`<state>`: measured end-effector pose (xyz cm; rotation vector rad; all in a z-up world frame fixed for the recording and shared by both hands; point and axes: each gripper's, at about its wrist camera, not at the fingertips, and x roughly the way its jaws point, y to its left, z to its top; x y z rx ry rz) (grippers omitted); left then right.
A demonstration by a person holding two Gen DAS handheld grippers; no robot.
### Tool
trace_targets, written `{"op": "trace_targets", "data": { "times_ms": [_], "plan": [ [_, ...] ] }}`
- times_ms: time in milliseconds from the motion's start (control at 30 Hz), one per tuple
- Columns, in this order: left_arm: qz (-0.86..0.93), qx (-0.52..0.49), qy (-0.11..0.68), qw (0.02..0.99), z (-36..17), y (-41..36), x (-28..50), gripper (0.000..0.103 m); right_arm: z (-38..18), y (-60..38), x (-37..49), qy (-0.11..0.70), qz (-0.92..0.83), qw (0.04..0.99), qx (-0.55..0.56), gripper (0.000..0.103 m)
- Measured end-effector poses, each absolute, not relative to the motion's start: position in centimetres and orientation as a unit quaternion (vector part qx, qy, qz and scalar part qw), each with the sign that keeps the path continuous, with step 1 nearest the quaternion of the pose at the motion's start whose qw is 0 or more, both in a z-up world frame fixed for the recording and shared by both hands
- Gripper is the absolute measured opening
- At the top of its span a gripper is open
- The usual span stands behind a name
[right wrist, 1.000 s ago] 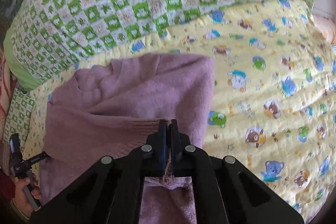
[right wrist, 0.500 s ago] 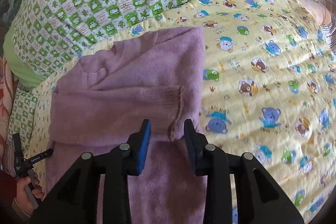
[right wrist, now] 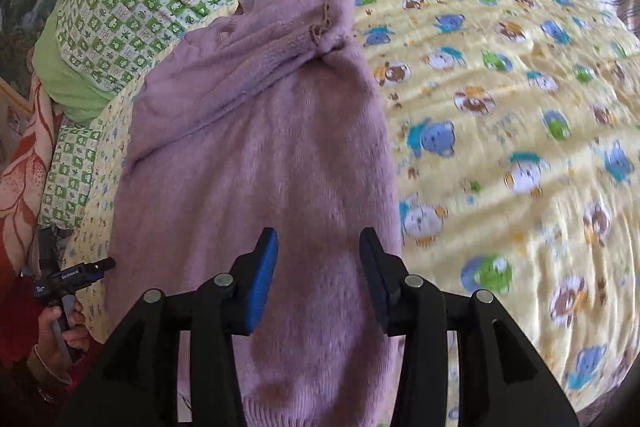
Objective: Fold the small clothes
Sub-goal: 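Grasp the ribbed hem of the sweater with both grippers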
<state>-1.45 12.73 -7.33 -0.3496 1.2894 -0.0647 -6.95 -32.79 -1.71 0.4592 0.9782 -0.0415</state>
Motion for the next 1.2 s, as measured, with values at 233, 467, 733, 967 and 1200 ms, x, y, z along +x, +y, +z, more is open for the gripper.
{"op": "trace_targets", "data": {
  "times_ms": [233, 467, 733, 967, 1200],
  "plan": [
    [-0.072, -0.173, 0.604, 0.775, -7.7, 12.0, -6.7, 0.082, -2.2, -32.8, -12.4, 0.461, -0.018, 0.855, 0.238, 0.048],
    [-0.101, -0.180, 0.602, 0.772, -8.2, 10.6, -8.7, 0.085, -4.4, -32.5, -15.9, 0.480, 0.010, 0.833, 0.275, 0.048],
    [-0.114, -0.108, 0.598, 0.786, -8.3, 6.7, -7.4, 0.062, -6.0, -30.6, -16.7, 0.478, 0.046, 0.826, 0.295, 0.047],
    [-0.151, -0.148, 0.594, 0.776, -8.0, 8.9, -9.1, 0.005, -5.9, -30.7, -17.4, 0.481, 0.052, 0.825, 0.293, 0.008],
    [-0.165, -0.187, 0.580, 0.776, -7.6, 10.5, -10.8, 0.004, -5.7, -32.2, -18.1, 0.469, 0.062, 0.817, 0.328, 0.007]
  ]
}}
